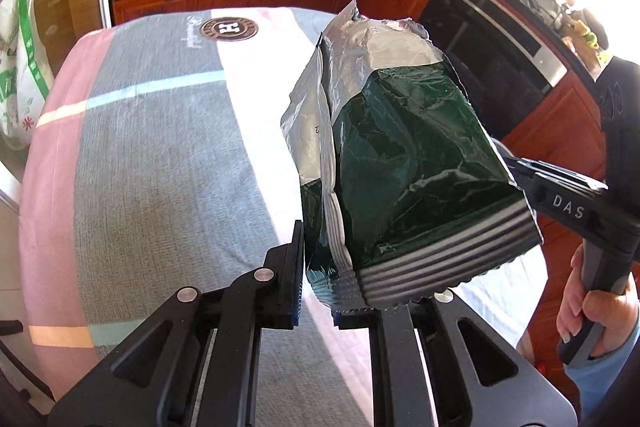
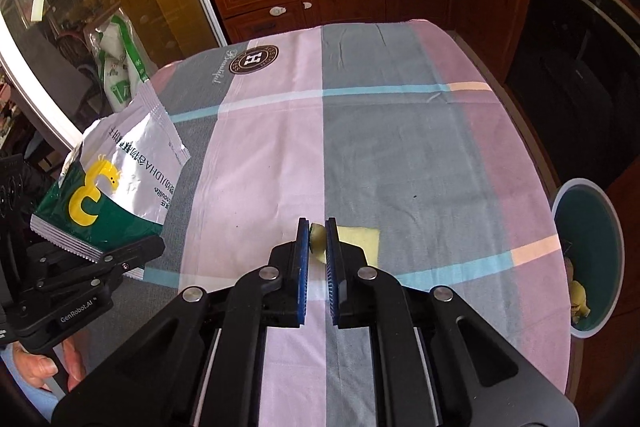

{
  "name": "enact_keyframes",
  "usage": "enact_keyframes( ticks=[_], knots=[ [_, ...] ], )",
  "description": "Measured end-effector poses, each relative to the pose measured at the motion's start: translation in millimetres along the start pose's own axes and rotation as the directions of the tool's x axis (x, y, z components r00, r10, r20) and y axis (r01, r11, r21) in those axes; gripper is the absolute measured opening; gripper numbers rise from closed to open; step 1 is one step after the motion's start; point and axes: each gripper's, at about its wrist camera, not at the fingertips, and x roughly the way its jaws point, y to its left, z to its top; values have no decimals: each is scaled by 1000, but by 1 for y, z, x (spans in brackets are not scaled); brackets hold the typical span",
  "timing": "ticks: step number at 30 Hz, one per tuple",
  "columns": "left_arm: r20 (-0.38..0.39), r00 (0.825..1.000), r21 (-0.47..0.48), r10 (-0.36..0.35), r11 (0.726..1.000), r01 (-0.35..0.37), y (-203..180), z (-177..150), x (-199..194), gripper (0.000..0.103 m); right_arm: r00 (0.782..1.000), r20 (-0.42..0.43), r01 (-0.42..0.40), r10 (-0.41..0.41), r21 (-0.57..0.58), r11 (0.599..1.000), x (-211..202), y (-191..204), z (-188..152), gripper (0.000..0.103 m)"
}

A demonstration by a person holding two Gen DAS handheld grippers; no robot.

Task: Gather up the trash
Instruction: 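Carry the foil packet and corn piece over the teal bin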

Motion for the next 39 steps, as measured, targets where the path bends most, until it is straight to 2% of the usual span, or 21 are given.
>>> enact_keyframes(
  ticks=[9, 13, 17, 29, 39],
  knots=[
    [-13, 1000, 112, -14, 994, 16, -70, 7, -4, 11, 996, 84, -2, -2, 41, 999, -53, -44, -12, 8],
    [-36, 999, 167, -35, 985, 40, -112, 9, 4, 11, 992, 123, -14, 3, 95, 995, -77, -78, -19, 8],
    [-74, 994, 213, -79, 973, 93, -154, 13, 19, 11, 986, 163, 18, -41, 141, 990, -100, -115, -29, 8],
    [-160, 977, 368, -140, 910, 191, -280, 24, 66, 11, 970, 210, 51, -126, 329, 943, -144, -233, -68, 8],
    [-240, 959, 439, -147, 865, 243, -359, 30, 120, 11, 973, 183, 53, -140, 411, 910, -140, -293, -85, 8]
  ],
)
